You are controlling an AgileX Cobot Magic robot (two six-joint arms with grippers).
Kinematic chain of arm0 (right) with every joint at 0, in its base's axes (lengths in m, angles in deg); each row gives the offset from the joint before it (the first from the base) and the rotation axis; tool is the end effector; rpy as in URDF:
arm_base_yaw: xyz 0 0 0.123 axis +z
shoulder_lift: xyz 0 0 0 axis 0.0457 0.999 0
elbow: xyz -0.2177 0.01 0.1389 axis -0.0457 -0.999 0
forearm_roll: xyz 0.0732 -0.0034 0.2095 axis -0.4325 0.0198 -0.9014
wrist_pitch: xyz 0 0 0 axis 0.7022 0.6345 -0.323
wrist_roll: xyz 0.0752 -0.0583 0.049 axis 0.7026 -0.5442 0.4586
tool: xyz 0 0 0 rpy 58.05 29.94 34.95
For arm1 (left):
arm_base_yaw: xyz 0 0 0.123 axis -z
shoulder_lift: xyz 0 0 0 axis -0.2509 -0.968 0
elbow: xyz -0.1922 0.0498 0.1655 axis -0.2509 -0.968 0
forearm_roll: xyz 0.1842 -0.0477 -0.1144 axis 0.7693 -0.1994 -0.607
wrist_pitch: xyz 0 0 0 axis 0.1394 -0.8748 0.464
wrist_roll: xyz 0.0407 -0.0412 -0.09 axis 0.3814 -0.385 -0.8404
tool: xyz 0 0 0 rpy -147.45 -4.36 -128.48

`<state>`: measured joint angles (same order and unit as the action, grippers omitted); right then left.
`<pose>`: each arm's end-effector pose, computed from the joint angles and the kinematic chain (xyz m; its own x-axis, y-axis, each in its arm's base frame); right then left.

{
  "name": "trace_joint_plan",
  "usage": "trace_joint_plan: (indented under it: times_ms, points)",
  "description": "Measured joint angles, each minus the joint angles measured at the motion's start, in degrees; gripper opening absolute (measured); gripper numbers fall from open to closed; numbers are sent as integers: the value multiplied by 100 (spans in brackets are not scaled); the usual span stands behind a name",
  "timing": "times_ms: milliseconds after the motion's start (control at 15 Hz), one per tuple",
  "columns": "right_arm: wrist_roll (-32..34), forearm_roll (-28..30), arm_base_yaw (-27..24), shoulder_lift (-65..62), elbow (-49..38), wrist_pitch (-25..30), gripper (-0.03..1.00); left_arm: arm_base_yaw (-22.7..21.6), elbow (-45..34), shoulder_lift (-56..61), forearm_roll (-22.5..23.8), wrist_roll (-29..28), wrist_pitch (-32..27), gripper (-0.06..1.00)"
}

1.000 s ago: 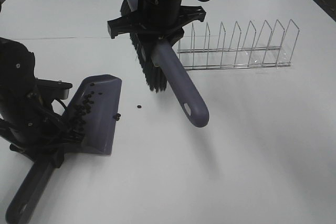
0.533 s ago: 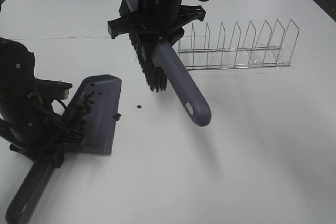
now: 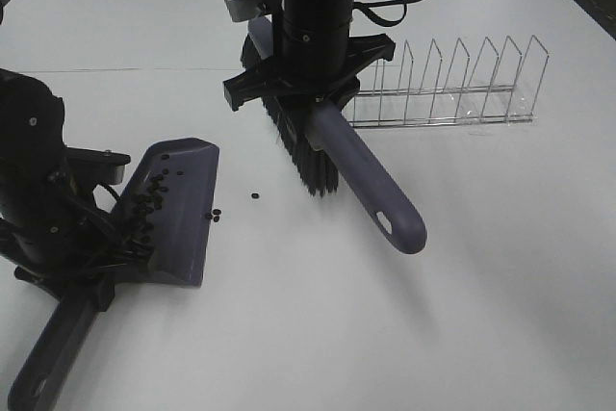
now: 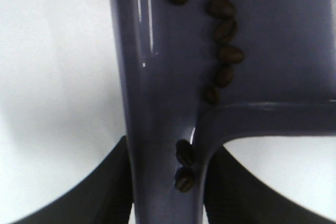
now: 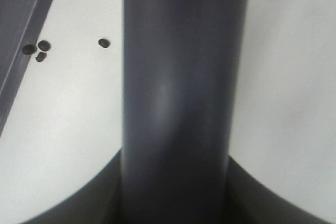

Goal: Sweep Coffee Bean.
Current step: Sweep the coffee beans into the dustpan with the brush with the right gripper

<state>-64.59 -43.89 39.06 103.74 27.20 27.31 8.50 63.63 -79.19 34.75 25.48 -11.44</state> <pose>0.3432 0.2438 0.1733 -0.8958 -0.4226 -0.1378 -0.4205 0.9061 -0.0455 0.2506 -0.1077 0.0809 -0.9877 0.1489 0.0481 0.1492 0.9888 0.0013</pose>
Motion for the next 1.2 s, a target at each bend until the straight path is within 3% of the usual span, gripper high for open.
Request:
trace_joint_plan:
  times_ms: [133, 600, 800, 1000, 1200]
  points:
    - [0, 218, 0, 0, 0, -6, 29, -361, 0, 0, 0, 46, -23, 34]
    - [23, 367, 0, 258, 0, -6, 29, -424, 0, 0, 34, 86, -40, 34]
    - [57, 865, 0, 590, 0, -6, 29, -424, 0, 0, 34, 109, -40, 34]
    - [160, 882, 0, 814, 0, -11, 29, -424, 0, 0, 34, 109, -40, 34]
    - [269, 527, 17, 877, 0, -11, 29, -424, 0, 0, 40, 160, -23, 34]
